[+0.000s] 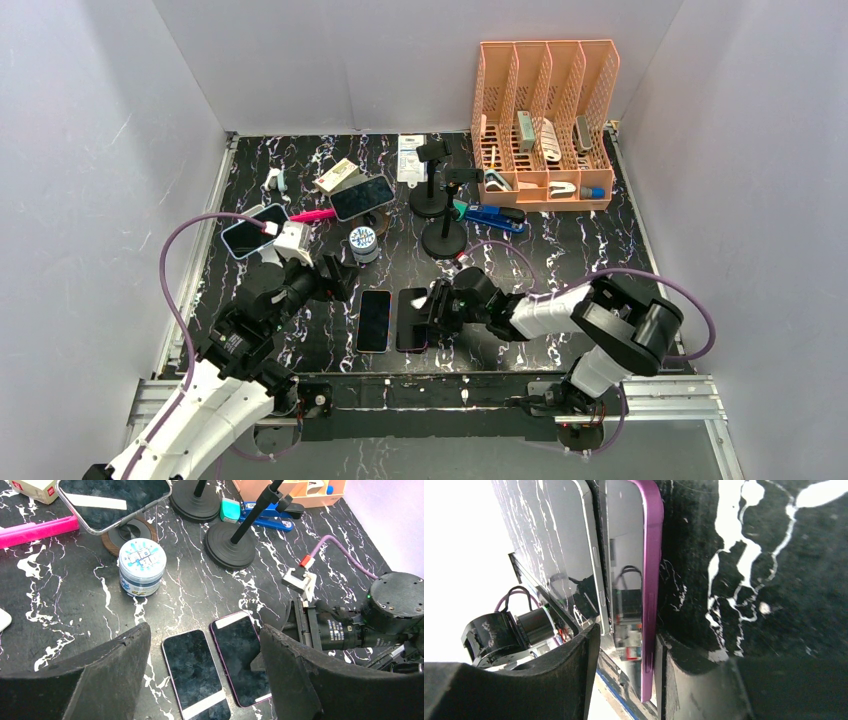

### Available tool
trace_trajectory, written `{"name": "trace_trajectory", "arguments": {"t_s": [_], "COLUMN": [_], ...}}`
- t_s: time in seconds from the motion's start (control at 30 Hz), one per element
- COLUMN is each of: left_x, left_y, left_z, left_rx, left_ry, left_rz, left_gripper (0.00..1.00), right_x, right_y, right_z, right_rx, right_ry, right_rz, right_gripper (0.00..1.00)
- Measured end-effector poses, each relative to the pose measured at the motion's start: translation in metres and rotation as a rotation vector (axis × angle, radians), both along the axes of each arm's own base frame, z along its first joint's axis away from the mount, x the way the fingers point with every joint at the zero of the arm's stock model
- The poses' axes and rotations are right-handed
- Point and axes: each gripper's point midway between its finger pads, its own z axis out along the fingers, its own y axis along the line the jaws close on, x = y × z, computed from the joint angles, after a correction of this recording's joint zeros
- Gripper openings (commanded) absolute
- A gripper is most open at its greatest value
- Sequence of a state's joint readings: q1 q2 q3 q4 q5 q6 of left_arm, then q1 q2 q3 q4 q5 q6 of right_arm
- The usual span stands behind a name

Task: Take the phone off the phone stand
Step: Place the phone at the center of the board.

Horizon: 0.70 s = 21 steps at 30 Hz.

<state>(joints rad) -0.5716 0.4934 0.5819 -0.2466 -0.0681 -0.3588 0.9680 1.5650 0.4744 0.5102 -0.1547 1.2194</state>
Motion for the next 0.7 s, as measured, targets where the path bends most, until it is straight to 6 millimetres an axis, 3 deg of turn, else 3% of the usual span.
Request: {"name": "trace_trajectory", "arguments": {"t_s": [0.47, 0.7], "left_x": [0.001, 0.001], "left_y": [-0.001, -0.001], "left_z": [-0.003, -0.004], "left_rx": [0.008, 0.008], "left_ry": [0.013, 0.014], "left_rz": [0.0, 0.0], "left_gripper": [0.76, 0.76], "right_x": [-0.004, -0.002], "right_y": [-0.034, -0.04], "right_z": [0.0, 0.004], "right_rx": [-0.054, -0.062], "right_ry": [-0.047, -0.079], "right_rz": [-0.049, -0.056], "right_gripper": [0.51, 0.49]}}
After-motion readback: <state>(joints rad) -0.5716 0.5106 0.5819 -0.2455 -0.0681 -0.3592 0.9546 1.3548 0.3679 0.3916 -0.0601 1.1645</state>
